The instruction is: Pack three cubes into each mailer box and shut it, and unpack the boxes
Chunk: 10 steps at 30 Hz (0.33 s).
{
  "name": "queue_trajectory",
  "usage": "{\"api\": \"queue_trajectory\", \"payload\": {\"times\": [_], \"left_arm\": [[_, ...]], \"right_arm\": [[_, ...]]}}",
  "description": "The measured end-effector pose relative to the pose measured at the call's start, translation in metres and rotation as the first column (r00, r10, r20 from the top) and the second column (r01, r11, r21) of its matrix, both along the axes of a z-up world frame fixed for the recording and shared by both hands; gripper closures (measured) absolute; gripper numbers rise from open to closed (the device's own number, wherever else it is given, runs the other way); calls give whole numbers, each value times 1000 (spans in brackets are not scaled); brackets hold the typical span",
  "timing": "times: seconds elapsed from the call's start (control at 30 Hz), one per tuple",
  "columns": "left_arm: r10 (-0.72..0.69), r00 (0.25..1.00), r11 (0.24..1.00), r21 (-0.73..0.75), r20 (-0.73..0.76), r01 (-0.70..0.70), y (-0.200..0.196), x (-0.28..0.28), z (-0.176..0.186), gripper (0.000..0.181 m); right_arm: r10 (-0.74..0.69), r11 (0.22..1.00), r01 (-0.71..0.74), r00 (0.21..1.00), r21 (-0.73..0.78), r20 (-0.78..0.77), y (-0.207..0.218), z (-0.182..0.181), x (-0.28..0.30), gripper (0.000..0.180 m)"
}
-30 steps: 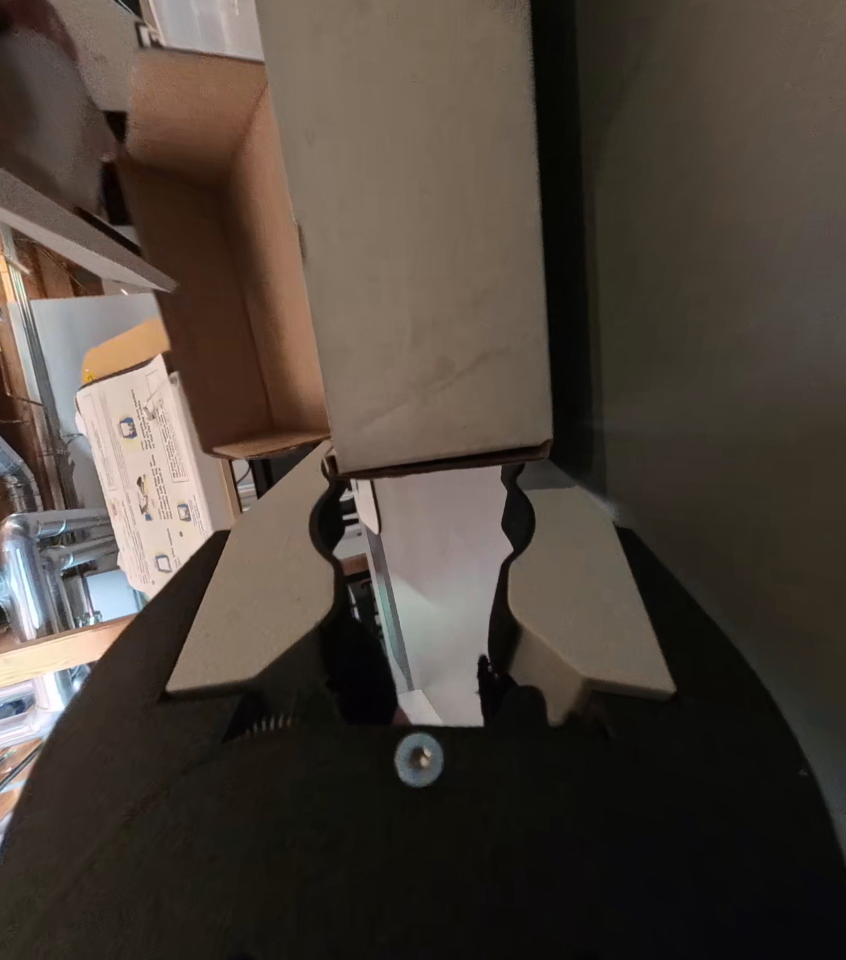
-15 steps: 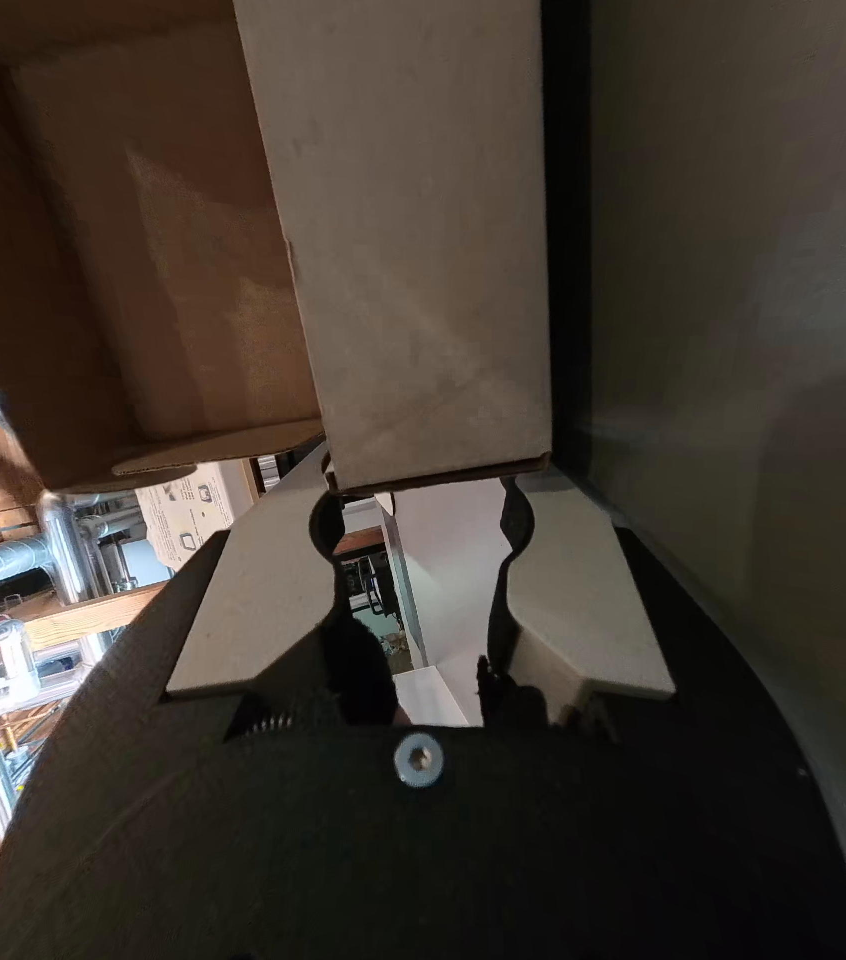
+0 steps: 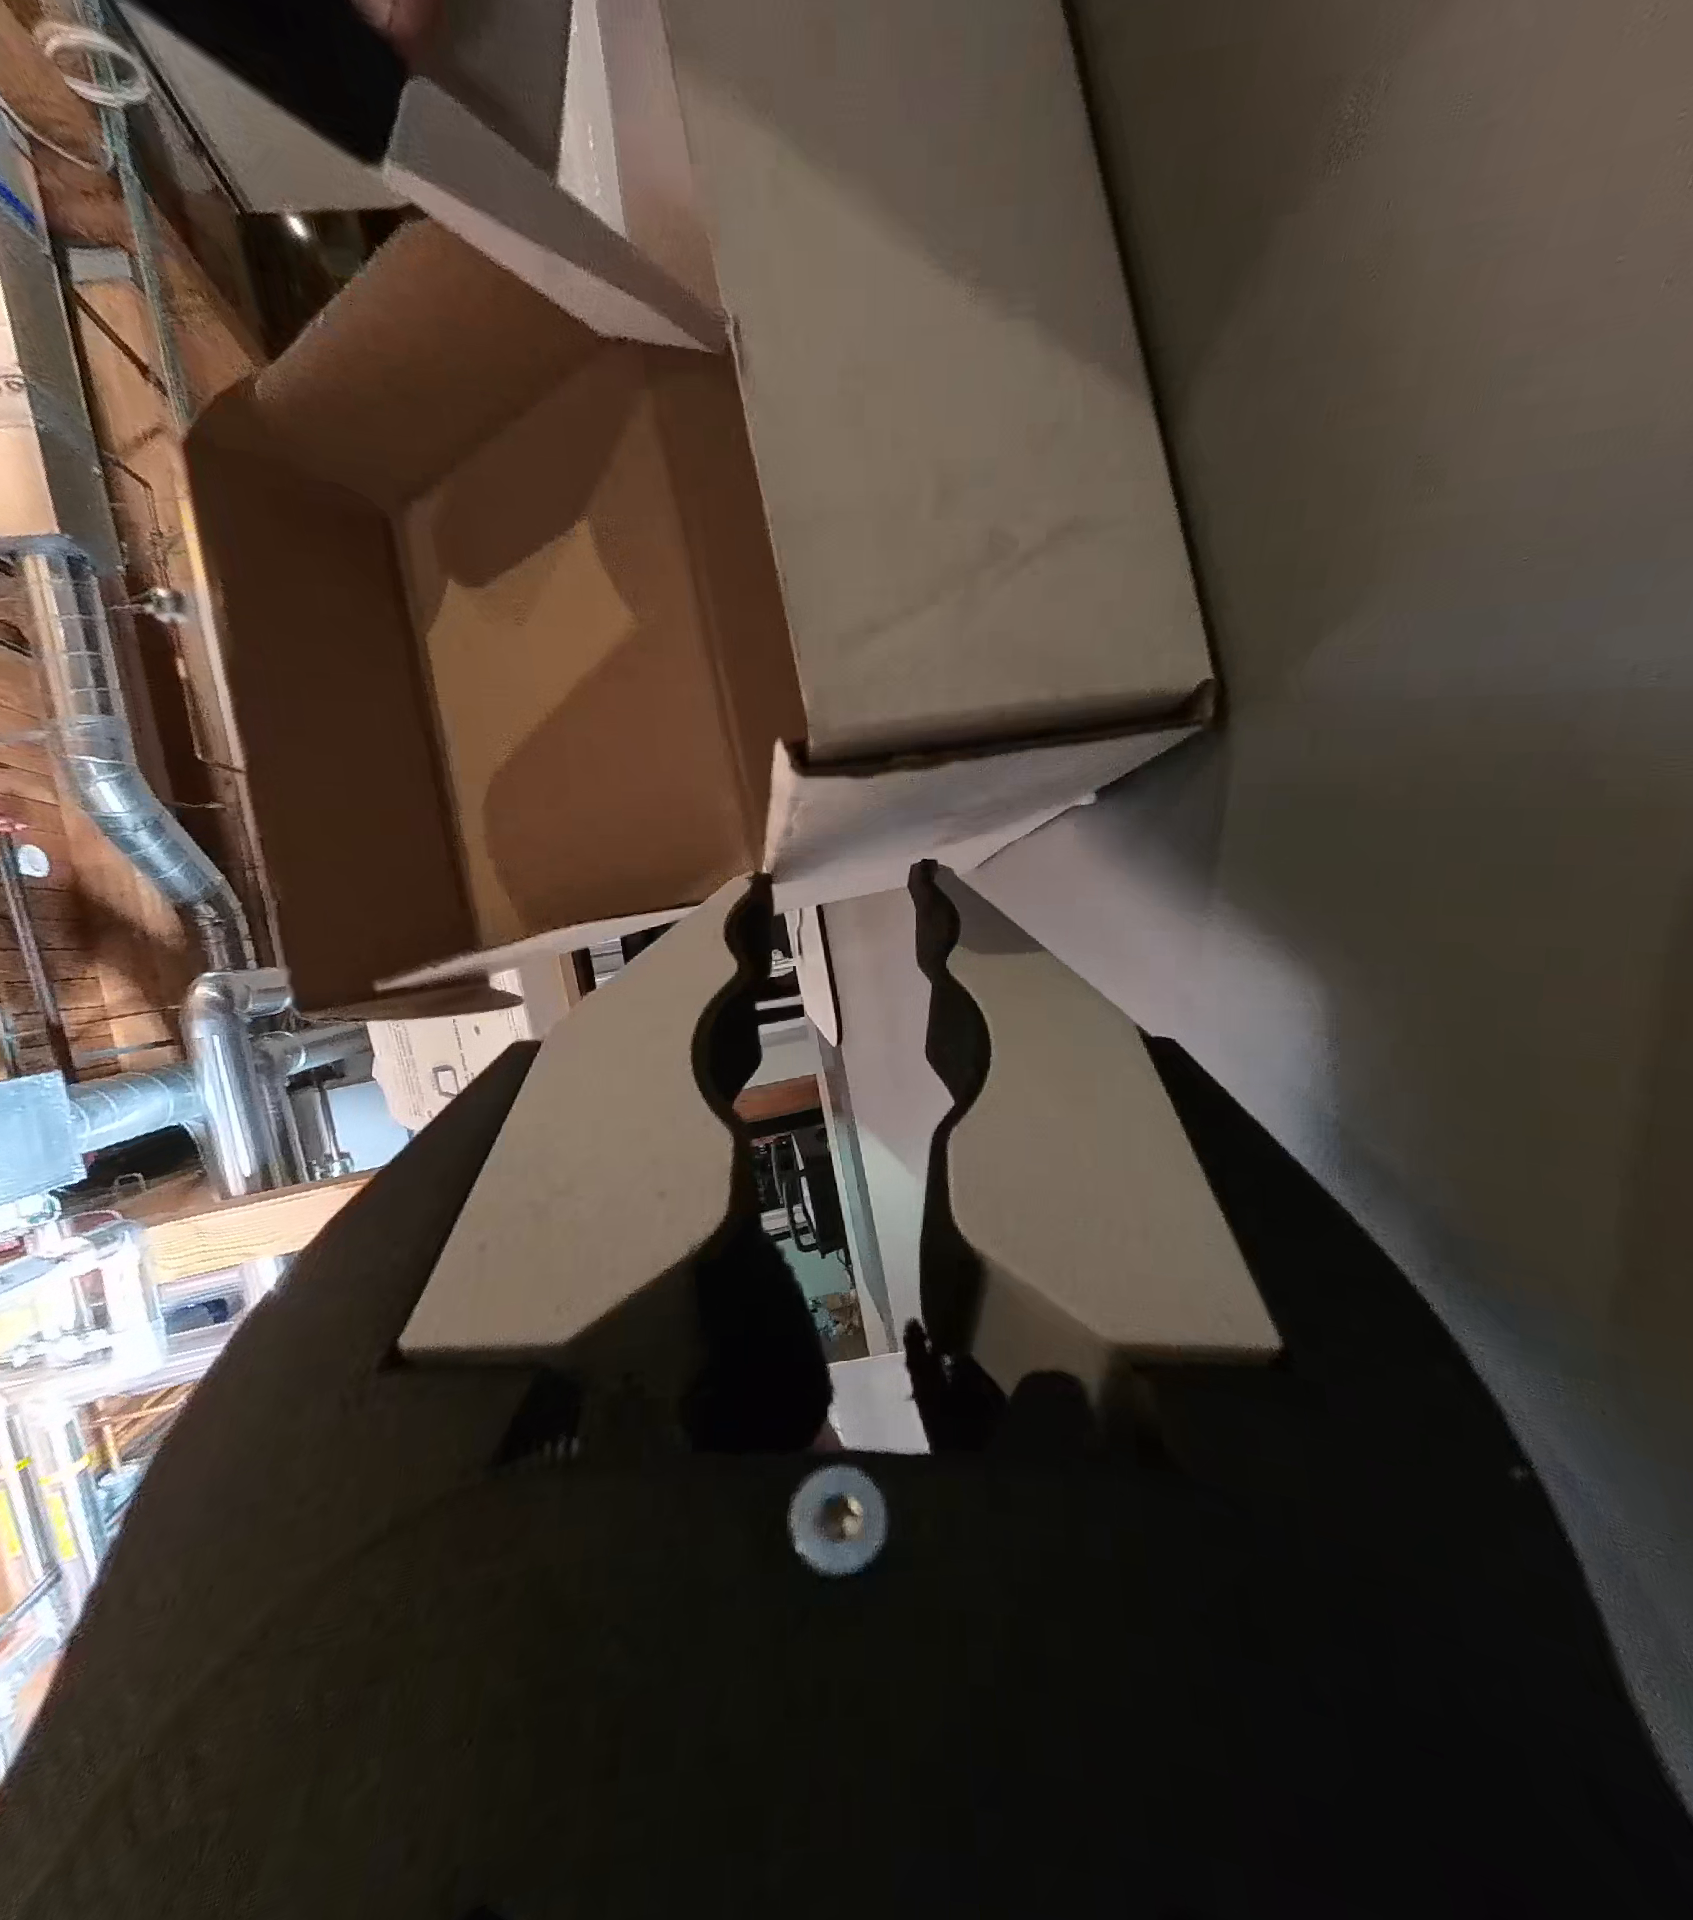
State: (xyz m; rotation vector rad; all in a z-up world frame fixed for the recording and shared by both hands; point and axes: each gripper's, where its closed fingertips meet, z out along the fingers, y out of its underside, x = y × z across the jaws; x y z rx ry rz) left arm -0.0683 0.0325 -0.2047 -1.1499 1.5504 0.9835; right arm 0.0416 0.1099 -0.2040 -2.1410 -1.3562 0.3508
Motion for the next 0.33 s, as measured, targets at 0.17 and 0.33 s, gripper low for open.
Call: {"api": "queue_trajectory", "payload": {"times": [0.17, 0.33], "left_arm": [[-35, 999, 999, -7, -15, 35, 3, -2, 3, 161], [-32, 999, 999, -22, -19, 32, 7, -3, 2, 159]], "right_arm": [[19, 999, -17, 998, -39, 55, 23, 4, -7, 130], [145, 969, -138, 989, -204, 20, 25, -10, -26, 142]]}}
